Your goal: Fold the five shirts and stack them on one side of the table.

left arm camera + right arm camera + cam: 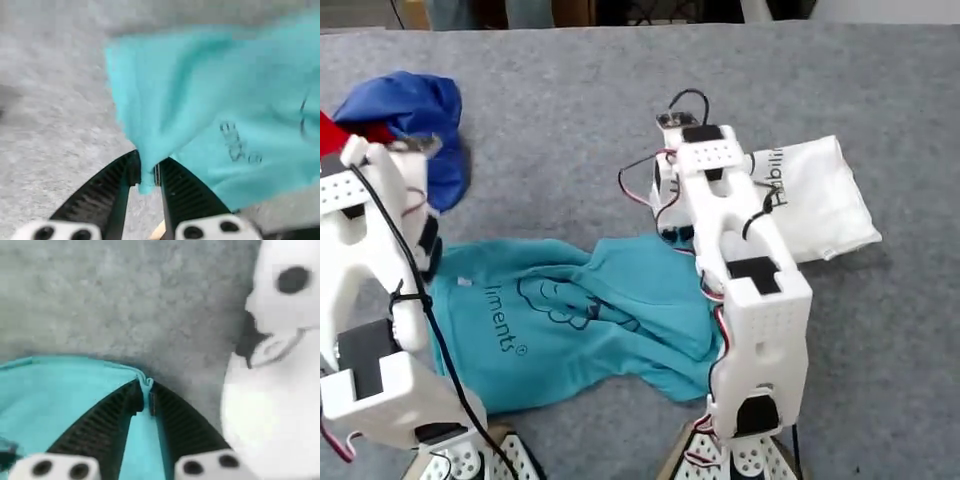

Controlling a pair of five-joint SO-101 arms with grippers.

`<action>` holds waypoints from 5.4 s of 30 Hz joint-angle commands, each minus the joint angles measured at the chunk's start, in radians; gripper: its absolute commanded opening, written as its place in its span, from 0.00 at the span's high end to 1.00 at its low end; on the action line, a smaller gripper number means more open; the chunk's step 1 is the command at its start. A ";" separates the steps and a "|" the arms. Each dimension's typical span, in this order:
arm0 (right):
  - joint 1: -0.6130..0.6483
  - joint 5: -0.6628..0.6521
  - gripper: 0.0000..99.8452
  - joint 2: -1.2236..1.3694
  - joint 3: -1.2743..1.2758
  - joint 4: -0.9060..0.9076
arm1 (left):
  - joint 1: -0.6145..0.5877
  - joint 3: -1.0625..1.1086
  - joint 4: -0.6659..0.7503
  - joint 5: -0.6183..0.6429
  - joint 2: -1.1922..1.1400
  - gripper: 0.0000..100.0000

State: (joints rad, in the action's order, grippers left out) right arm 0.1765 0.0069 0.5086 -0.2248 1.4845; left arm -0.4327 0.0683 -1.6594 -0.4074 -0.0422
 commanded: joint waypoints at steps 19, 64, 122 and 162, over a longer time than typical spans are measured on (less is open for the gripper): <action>-0.005 0.003 0.99 -0.733 -0.848 0.069 | 0.002 -0.634 -0.101 0.281 0.586 0.97; 0.077 -0.209 0.99 -0.977 -0.954 -0.252 | -0.255 -0.154 0.044 0.279 1.364 0.97; 0.149 -0.362 0.99 -0.967 0.645 -0.238 | 0.139 0.641 0.279 0.109 0.677 0.97; -0.094 -0.842 0.99 -1.831 1.395 -0.034 | -0.045 0.928 0.288 -0.150 0.772 0.97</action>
State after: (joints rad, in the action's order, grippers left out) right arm 0.0736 -0.7572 -1.3172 1.1715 1.4216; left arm -0.4879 0.9889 -1.3986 -0.5531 0.7311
